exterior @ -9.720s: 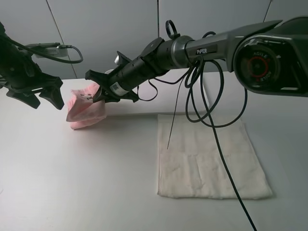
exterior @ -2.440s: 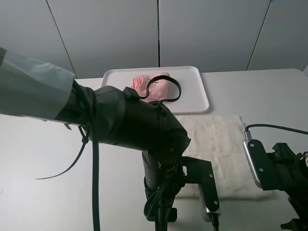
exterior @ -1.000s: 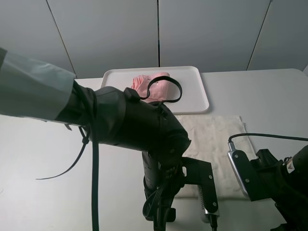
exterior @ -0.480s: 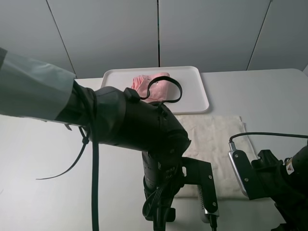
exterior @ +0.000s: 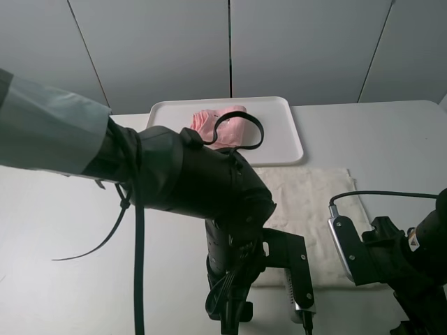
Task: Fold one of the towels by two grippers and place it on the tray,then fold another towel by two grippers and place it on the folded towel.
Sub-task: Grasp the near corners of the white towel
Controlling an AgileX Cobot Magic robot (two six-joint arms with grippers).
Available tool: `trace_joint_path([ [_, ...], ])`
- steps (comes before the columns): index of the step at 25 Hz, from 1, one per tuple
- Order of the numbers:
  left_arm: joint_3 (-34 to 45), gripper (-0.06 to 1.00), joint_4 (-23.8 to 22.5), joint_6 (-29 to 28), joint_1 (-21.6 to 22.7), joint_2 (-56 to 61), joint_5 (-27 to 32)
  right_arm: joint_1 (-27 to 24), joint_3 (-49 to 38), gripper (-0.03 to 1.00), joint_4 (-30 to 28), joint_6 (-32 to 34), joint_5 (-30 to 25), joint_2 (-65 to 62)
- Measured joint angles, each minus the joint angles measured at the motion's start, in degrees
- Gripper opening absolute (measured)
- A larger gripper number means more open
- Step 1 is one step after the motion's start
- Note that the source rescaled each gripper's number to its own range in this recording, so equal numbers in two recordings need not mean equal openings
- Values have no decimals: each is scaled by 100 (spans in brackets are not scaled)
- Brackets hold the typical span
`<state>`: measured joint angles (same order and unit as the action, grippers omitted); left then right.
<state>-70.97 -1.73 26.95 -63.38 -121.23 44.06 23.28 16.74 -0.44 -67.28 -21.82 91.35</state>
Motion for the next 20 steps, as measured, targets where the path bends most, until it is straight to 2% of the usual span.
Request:
trace_joint_path([
  [2,0,99,0,0,0,0,0,0,13,94,0,0,13,20],
  [4,0,99,0,0,0,0,0,0,48,78,0,22,35,28],
  [11,0,99,0,0,0,0,0,0,48,7,-167,34,226,28],
  [13,0,99,0,0,0,0,0,0,48,1,-189,34,251,37],
  [20,0,99,-23,0,0,0,-11,0,48,1,-189,34,251,37],
])
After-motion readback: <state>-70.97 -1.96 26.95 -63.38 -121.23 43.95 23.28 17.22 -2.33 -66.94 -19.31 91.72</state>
